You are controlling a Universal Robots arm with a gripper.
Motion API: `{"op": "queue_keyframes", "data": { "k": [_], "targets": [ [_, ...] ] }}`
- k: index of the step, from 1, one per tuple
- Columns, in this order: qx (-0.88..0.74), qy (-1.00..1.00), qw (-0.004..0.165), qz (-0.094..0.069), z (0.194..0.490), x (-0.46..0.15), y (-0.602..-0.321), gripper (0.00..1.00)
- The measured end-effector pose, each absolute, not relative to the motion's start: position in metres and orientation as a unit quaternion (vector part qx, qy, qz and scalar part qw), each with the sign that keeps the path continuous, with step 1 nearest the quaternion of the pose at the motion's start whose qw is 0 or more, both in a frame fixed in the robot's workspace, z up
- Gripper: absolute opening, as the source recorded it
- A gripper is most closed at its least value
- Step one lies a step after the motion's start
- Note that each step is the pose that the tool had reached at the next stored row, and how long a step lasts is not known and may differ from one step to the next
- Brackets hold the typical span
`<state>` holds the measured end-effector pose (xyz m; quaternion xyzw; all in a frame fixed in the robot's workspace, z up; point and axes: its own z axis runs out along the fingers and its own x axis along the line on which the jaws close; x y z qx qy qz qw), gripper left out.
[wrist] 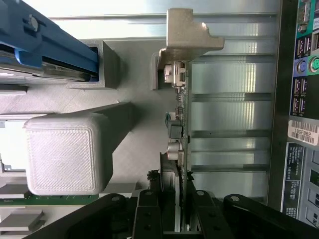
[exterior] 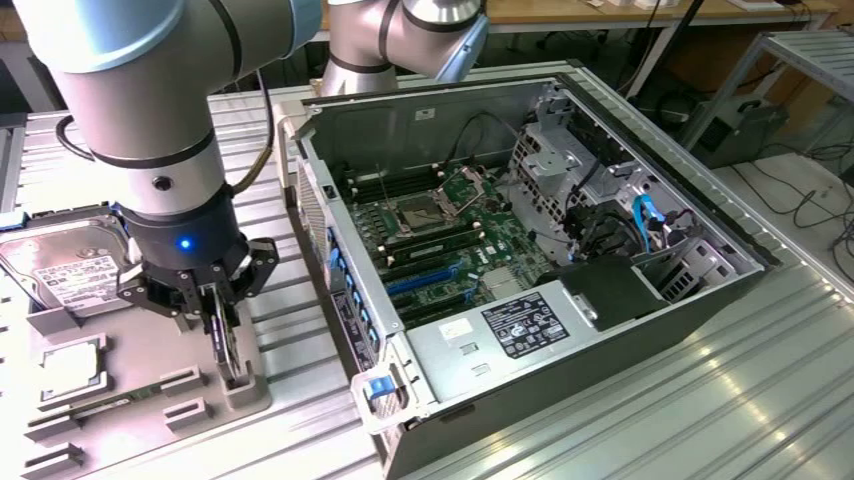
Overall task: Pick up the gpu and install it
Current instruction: 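Pick up the gpu and move the gpu toward the slot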
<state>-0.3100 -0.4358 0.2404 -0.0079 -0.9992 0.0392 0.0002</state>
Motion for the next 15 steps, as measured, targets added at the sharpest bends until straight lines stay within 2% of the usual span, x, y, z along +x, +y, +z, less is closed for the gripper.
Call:
{"op": "queue_keyframes", "data": {
  "k": [11,15],
  "targets": [
    [-0.008,-0.999,0.000,0.047,0.2482,-0.3100,-0.4358,0.28],
    [-0.008,-0.998,0.000,0.060,0.2499,-0.3101,-0.4358,0.28]
  ]
}}
